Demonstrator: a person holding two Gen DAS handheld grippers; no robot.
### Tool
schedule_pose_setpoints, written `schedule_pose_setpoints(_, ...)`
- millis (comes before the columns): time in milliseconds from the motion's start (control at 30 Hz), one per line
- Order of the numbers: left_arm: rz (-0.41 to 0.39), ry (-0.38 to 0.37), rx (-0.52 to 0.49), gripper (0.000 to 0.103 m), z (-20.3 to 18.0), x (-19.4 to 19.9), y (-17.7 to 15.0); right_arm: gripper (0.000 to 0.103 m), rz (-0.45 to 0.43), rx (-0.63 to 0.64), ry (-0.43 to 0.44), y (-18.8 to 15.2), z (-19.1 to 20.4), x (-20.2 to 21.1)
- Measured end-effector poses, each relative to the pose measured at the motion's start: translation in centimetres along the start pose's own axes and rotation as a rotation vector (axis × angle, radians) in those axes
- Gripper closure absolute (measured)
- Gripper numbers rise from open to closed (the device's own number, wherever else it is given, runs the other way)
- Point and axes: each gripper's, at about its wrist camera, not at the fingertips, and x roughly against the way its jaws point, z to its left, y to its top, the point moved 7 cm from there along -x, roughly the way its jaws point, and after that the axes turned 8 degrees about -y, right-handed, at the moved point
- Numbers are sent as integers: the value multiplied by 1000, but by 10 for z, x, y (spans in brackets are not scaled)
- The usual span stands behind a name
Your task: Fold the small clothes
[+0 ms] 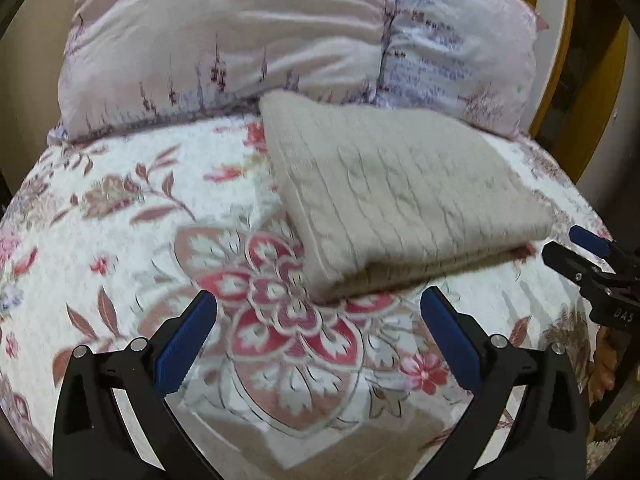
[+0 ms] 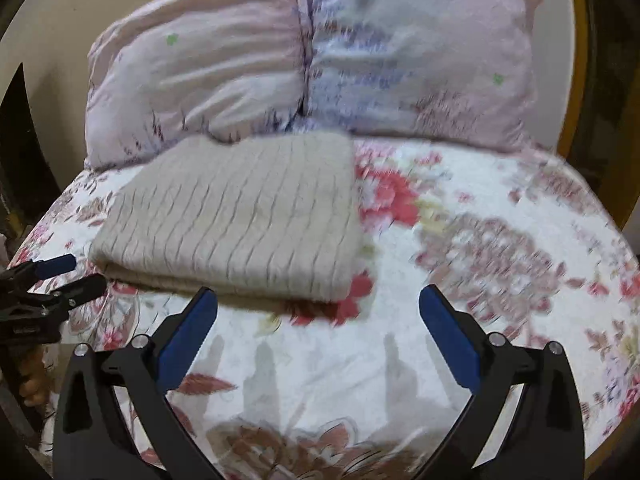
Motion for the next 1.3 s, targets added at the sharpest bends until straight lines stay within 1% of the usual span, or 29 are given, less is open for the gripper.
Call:
schedule_pose_setpoints(133,37,42,-5,1,-4,-5,-7,2,58,0,-18,-7,5,-12)
schedule_pose_setpoints(233,61,59,-19,1,-8,-10,-9,2,85,18,-42,-10,10,-18)
schedule_pose_setpoints(367,106,102,-39,1,-11,-19,-12,2,116,33,-58,-14,13,-25)
schedule_pose_setpoints(567,103,110,-35,1,-11,-22,-10,2,142,54,-79,-19,16,-31)
schedule_pose_setpoints(1300,93,114,-34,1,-10,-23,-9,2,128,49,-90,-21,14,-30)
